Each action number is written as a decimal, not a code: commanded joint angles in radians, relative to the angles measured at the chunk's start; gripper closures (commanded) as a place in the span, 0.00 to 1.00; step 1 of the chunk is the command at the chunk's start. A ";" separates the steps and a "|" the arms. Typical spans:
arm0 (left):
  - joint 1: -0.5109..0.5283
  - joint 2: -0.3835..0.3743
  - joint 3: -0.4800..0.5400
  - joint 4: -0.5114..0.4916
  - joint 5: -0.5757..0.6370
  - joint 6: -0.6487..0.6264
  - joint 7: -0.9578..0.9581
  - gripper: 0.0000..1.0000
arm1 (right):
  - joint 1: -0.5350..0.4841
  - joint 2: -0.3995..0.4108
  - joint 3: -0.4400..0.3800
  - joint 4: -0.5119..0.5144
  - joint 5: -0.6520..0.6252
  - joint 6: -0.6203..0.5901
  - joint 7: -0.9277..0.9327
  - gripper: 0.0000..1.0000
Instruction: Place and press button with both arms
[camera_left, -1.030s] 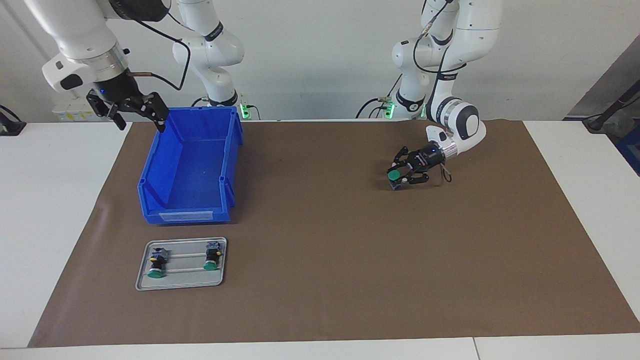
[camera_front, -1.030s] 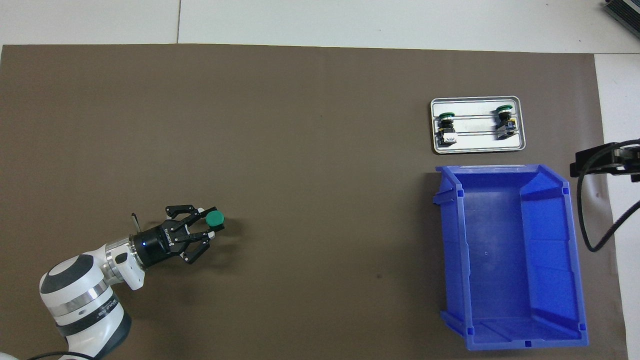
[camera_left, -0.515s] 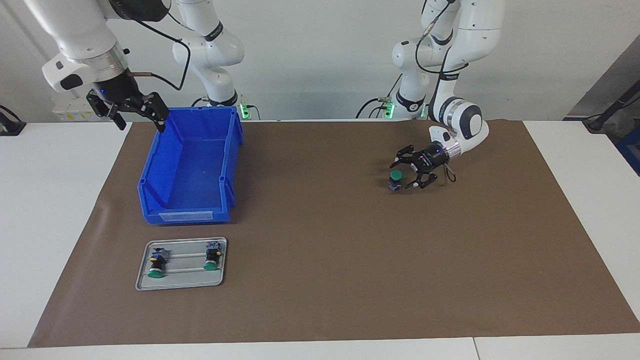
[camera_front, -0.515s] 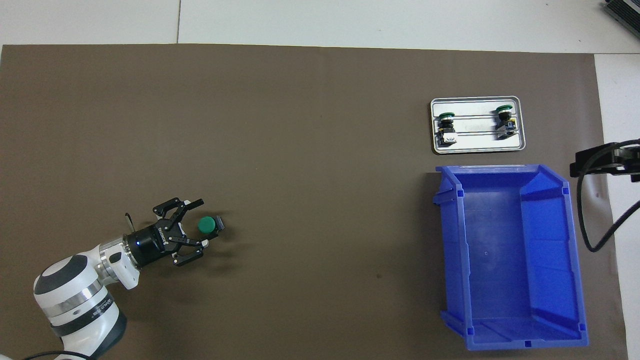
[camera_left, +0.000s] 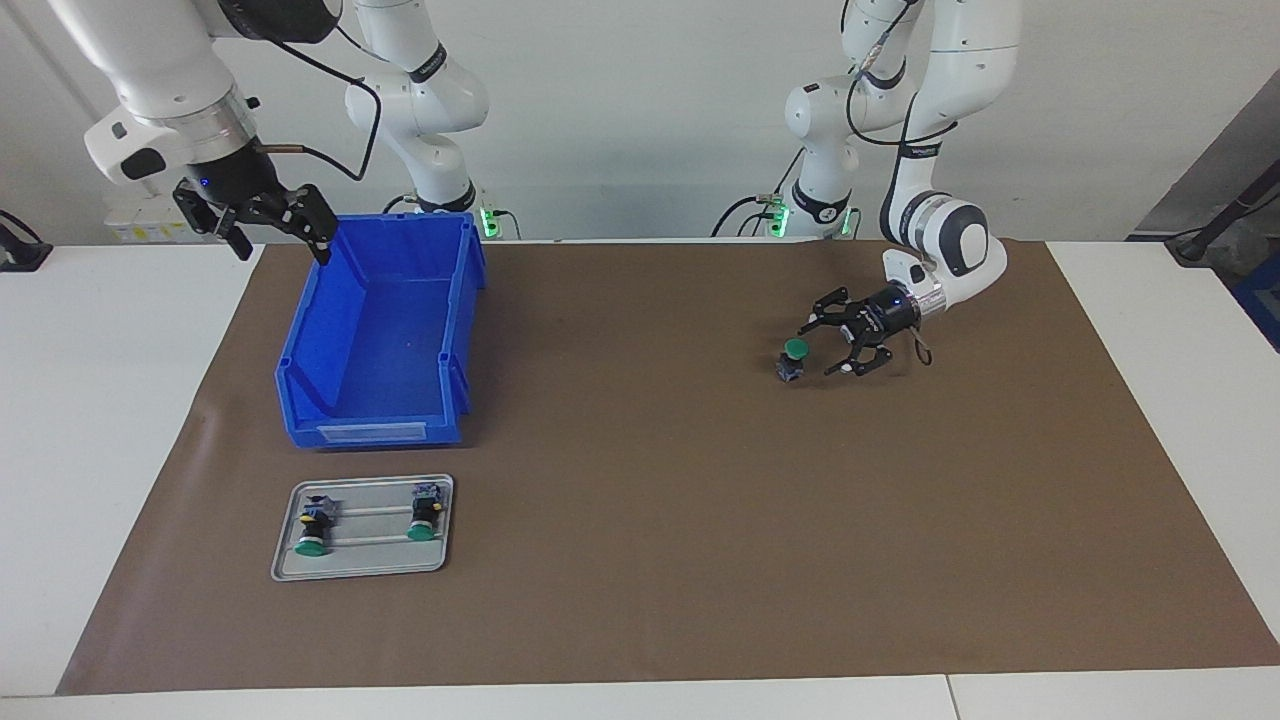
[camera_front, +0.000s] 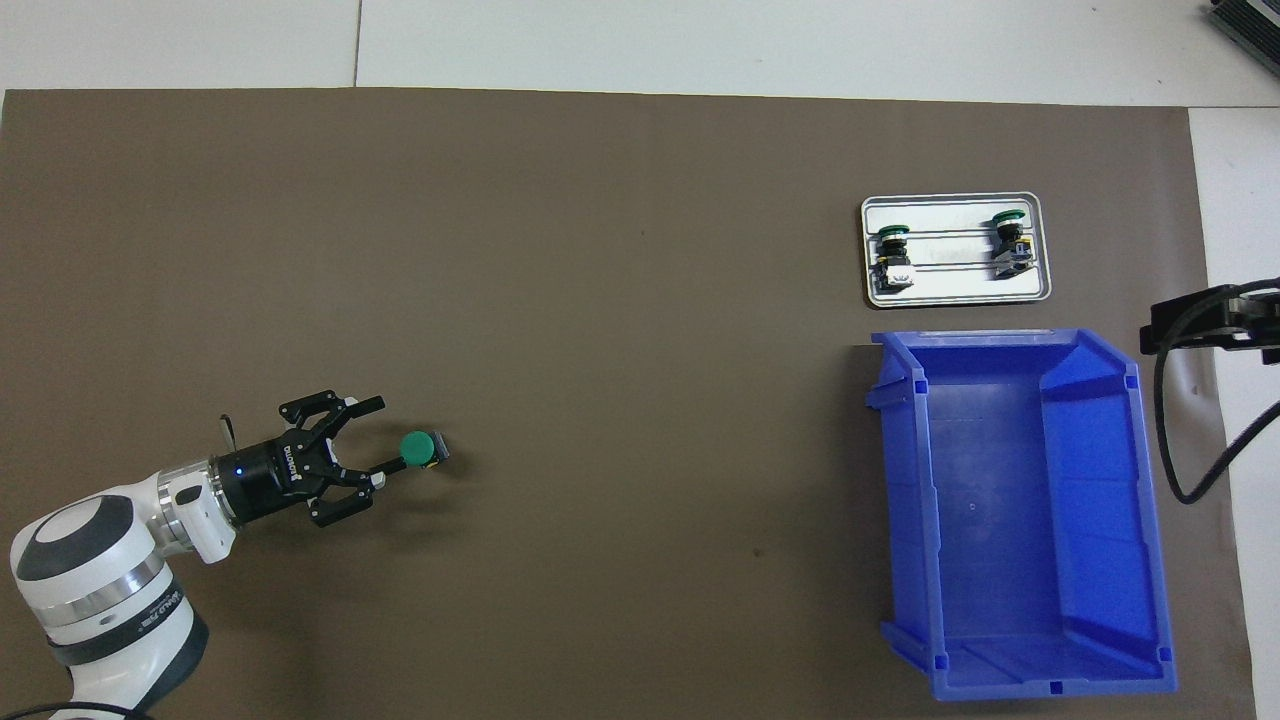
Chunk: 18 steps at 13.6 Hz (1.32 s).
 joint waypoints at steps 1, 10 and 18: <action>0.012 -0.103 -0.007 0.035 0.137 0.046 -0.242 0.17 | 0.003 -0.003 -0.002 0.004 -0.001 -0.004 0.007 0.00; -0.009 -0.195 -0.030 0.179 0.637 0.069 -0.853 1.00 | 0.003 -0.003 -0.002 0.004 -0.001 -0.004 0.007 0.00; -0.144 -0.172 -0.036 0.294 0.930 0.159 -1.223 1.00 | 0.002 -0.003 -0.002 0.004 -0.001 -0.004 0.007 0.00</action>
